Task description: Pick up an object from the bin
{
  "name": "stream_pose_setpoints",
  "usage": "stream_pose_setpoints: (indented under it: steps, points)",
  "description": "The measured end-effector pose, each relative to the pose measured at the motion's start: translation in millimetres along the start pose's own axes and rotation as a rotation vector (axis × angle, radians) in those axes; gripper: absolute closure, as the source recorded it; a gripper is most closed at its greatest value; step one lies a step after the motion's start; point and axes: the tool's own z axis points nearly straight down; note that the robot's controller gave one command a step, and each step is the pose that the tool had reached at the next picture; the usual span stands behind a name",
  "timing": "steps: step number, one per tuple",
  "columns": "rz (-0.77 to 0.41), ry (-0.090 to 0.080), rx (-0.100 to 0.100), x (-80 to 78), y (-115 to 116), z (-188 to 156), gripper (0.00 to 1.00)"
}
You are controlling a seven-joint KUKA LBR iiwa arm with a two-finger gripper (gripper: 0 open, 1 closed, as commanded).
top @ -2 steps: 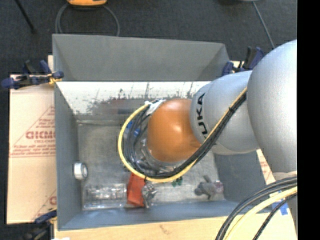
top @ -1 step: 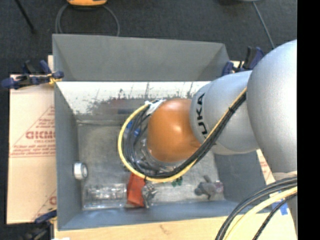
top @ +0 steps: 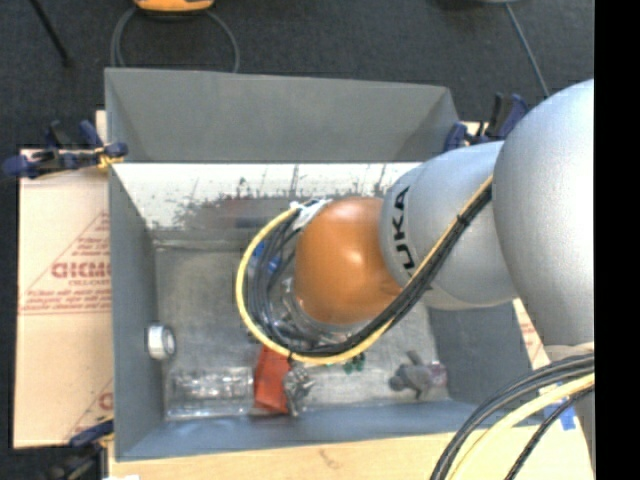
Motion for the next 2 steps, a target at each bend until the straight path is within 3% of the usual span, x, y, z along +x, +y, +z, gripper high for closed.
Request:
stream_pose_setpoints:
  steps: [1,2]
  points:
    - [-0.497,-0.002,0.0,5.2,-7,-3,0.0]
    - [-0.508,0.002,-0.003,3.2,-7,11,0.0]
